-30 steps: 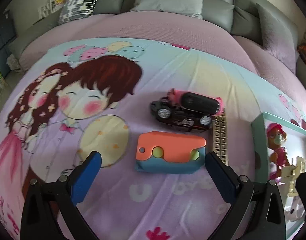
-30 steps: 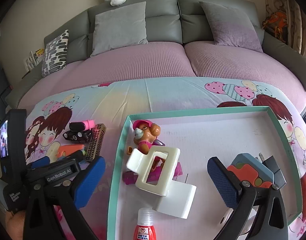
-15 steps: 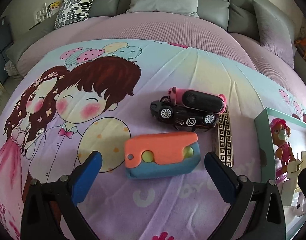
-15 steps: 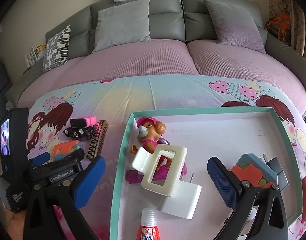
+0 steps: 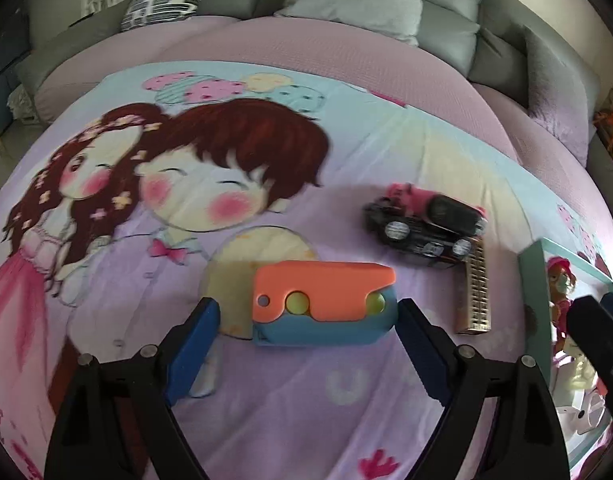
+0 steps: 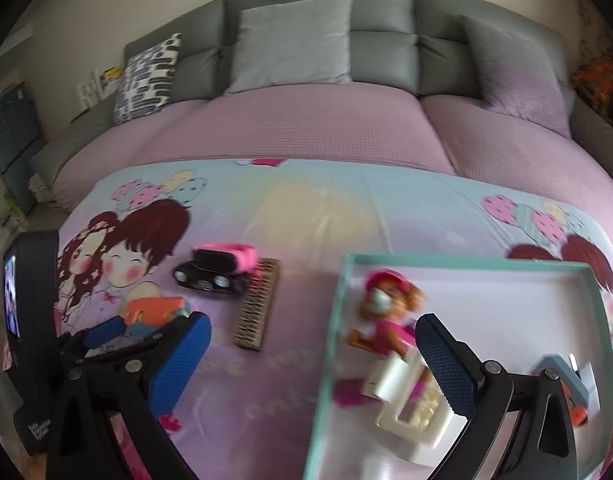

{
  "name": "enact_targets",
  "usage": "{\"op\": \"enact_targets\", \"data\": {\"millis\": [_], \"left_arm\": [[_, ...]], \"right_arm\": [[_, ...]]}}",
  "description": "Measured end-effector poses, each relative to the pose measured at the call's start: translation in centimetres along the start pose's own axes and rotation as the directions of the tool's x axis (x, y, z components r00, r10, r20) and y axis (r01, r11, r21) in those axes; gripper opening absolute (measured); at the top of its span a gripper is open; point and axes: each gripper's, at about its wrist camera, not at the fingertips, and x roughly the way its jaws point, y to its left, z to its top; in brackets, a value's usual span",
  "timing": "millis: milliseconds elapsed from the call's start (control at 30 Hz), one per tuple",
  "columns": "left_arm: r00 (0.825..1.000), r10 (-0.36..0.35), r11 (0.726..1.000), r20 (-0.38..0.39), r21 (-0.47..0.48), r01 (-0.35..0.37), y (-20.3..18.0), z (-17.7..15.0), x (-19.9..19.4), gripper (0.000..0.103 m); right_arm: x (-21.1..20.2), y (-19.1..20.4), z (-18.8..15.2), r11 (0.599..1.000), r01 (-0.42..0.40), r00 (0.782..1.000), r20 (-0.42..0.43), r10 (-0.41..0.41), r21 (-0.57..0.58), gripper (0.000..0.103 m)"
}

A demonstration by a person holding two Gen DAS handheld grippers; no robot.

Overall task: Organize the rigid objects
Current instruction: 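Move the left tool to the orange-blue case while the right tool approaches the patterned bar, then grasp the orange-blue case with the left tool while the right tool grasps the black-gold bar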

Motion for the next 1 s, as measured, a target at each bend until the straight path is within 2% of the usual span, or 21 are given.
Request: {"op": "enact_targets", "data": {"millis": [100, 167, 300, 333, 400, 500, 567, 633, 700, 767, 1000], "left_arm": [[1.000, 0.016, 0.999, 0.003, -0.027, -0.016, 1.2, 0.1, -0.2, 0.089], [1.000, -0.003, 0.999, 0.001, -0.051, 0.003, 1.9, 0.1, -0.2, 0.089], [1.000, -0.020, 0.998, -0.002, -0.063, 0.020, 2.5, 0.0, -0.2, 0.089], [1.000, -0.019, 0.998, -0.002, -0.065, 0.019, 2.7, 0.0, -0.2, 0.089], [1.000, -0.021, 0.997, -0.005, -0.070, 0.020, 3.1, 0.0, -0.2, 0.089], [1.000, -0.021, 0.997, -0.006, -0.080, 0.020, 3.5, -0.1, -0.3, 0.089], [1.000, -0.018, 0.997, -0.007, -0.080, 0.017, 3.6, -0.1, -0.2, 0.089], [1.000, -0.016, 0.997, -0.009, -0.076, 0.016, 3.5, -0.1, -0.2, 0.089], [1.000, -0.014, 0.997, -0.010, -0.073, 0.013, 3.5, -0.2, -0.2, 0.089], [1.000, -0.015, 0.997, -0.009, -0.075, 0.015, 3.6, -0.2, -0.3, 0.089], [1.000, 0.011, 0.999, -0.018, -0.052, -0.012, 3.2, -0.1, 0.2, 0.089]], "right_arm": [[0.1, 1.5, 0.6, 0.999, -0.015, 1.000, 0.021, 0.015, -0.036, 0.103], [0.4, 2.3, 0.9, 0.998, -0.032, 0.999, 0.024, 0.033, -0.048, 0.100], [1.7, 3.8, 1.4, 0.994, -0.064, 0.998, -0.005, 0.064, -0.091, 0.079], [2.2, 4.1, 1.4, 0.992, -0.073, 0.997, -0.019, 0.071, -0.101, 0.077], [3.1, 4.5, 1.3, 0.991, -0.060, 0.998, -0.044, 0.055, -0.120, 0.074], [4.1, 4.8, 1.0, 0.989, -0.045, 0.996, -0.079, 0.034, -0.139, 0.064], [4.8, 4.8, 0.8, 0.989, -0.046, 0.994, -0.102, 0.032, -0.144, 0.062], [5.5, 4.9, 0.5, 0.988, -0.037, 0.992, -0.125, 0.018, -0.151, 0.051], [6.3, 4.8, 0.3, 0.988, -0.026, 0.989, -0.148, 0.004, -0.151, 0.044], [6.9, 4.6, 0.1, 0.989, -0.019, 0.986, -0.166, -0.006, -0.145, 0.044], [8.2, 4.7, -0.3, 0.990, -0.008, 0.980, -0.198, -0.020, -0.139, 0.030]]}}
